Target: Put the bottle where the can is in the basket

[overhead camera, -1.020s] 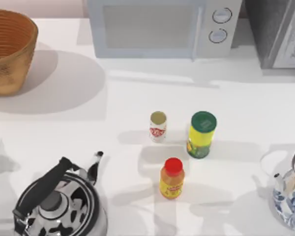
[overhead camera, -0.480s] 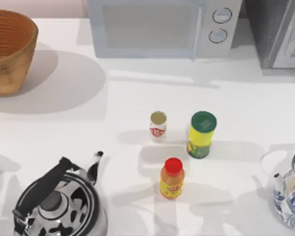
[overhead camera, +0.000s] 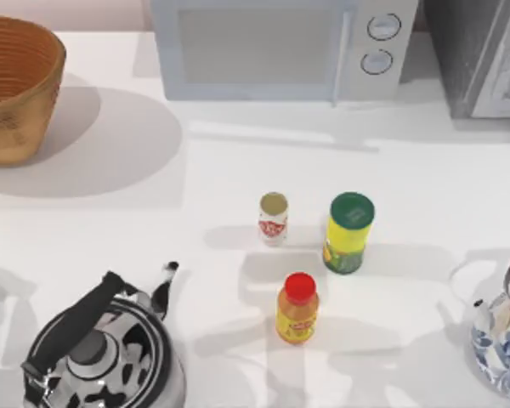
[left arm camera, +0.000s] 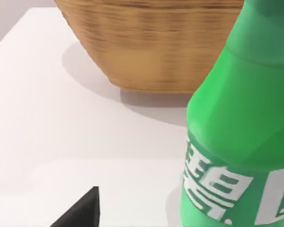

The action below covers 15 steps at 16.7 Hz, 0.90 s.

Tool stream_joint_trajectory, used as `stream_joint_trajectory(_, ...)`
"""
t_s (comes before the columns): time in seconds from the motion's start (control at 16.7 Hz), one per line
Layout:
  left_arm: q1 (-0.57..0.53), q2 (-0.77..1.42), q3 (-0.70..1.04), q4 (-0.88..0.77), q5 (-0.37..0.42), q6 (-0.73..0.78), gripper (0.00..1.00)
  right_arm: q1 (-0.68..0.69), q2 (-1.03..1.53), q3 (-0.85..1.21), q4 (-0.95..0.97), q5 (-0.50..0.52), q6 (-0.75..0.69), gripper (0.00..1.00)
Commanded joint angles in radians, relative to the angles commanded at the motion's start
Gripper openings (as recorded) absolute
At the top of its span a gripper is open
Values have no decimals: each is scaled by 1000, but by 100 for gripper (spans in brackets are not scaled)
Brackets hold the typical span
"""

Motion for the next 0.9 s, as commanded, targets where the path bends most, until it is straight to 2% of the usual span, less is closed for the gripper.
stream_joint_trajectory(0.36, -147, 88, 152, -39, -141, -43, 100, 0, 0, 0, 0, 0, 0, 100)
stream_joint_trajectory(0.6, -153, 92, 159, -41, -148, -45, 100, 0, 0, 0, 0, 0, 0, 100)
stream_joint_trajectory(0.9, -153, 92, 159, -41, -148, -45, 62, 0, 0, 0, 0, 0, 0, 100)
